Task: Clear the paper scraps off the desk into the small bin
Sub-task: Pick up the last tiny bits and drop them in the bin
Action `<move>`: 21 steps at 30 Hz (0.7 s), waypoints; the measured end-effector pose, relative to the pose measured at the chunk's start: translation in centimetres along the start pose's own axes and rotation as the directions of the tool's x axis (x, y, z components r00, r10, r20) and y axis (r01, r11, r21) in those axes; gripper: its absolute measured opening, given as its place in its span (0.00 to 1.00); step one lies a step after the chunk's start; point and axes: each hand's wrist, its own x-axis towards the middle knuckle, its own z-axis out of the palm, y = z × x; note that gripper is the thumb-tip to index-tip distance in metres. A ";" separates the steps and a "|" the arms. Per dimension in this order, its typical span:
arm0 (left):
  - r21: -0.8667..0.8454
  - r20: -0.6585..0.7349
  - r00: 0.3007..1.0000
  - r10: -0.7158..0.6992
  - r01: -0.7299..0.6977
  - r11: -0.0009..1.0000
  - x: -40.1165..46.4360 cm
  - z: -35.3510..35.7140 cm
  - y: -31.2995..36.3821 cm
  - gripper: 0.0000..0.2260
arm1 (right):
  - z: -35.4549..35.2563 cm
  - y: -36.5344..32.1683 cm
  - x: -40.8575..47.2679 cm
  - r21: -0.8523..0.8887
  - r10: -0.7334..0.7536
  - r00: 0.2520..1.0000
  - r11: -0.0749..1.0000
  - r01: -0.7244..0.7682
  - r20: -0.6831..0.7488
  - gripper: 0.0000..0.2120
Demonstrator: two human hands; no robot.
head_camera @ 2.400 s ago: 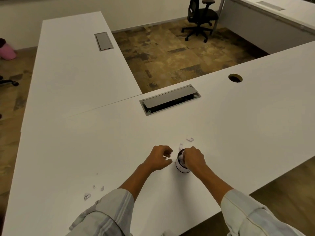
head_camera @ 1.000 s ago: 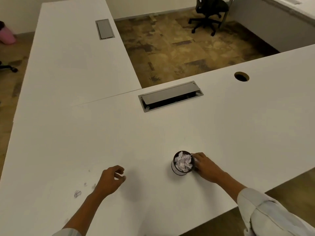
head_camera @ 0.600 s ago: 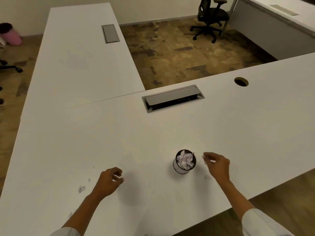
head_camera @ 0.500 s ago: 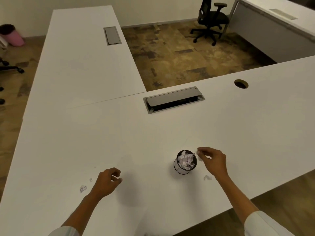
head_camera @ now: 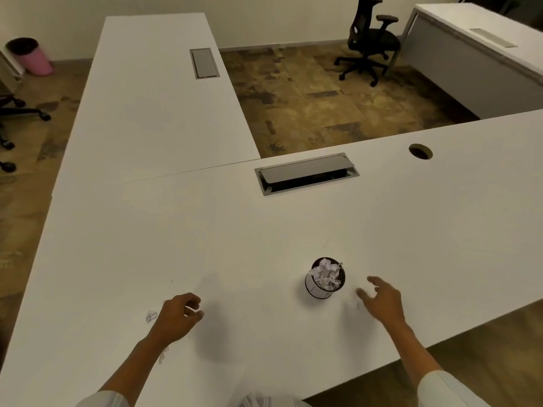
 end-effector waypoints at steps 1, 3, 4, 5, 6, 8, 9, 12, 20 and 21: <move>0.001 0.004 1.000 -0.007 0.007 1.000 -0.2 0.1 -0.2 0.08 | 1.3 0.9 -0.4 -0.074 0.002 0.998 0.997 0.003 0.055 0.26; 0.008 0.019 1.000 -0.021 0.021 1.000 -0.4 0.3 -0.6 0.08 | 3.8 1.8 -1.4 -0.200 -0.059 0.993 0.977 0.078 0.099 0.26; 0.014 0.027 0.999 -0.025 0.025 1.000 -0.5 0.4 -0.7 0.08 | 4.8 1.8 -1.9 -0.237 -0.096 0.992 0.965 0.114 0.087 0.23; 0.019 0.034 0.999 -0.029 0.028 0.999 -0.5 0.4 -0.8 0.08 | 5.5 1.7 -2.5 -0.249 -0.124 0.990 0.959 0.137 0.065 0.18; 0.026 0.038 0.999 -0.034 0.033 0.999 -0.5 0.4 -0.9 0.08 | 6.0 1.6 -2.9 -0.238 -0.137 0.990 0.961 0.143 0.041 0.14; 0.029 0.037 0.998 -0.041 0.040 0.999 -0.6 0.5 -1.0 0.08 | 6.4 1.6 -3.4 -0.216 -0.140 0.990 0.967 0.138 0.007 0.10; 0.029 0.035 0.998 -0.044 0.043 0.999 -0.7 0.6 -1.0 0.08 | 6.3 1.8 -3.5 -0.188 -0.133 0.991 0.974 0.129 -0.008 0.10; 0.019 0.029 0.998 -0.053 0.052 0.998 -1.1 0.7 -1.0 0.08 | 4.3 1.1 -3.9 0.007 -0.067 0.995 0.998 0.067 -0.076 0.08; -0.006 0.000 0.997 -0.079 0.079 0.997 -2.0 1.0 -2.0 0.08 | -1.8 -9.2 -3.1 0.426 -0.149 0.976 0.881 0.203 -0.158 0.06; -0.011 -0.008 0.997 -0.073 0.073 0.997 -2.0 1.0 -2.1 0.09 | -1.7 -9.9 -2.7 0.411 -0.179 0.975 0.885 0.217 -0.129 0.06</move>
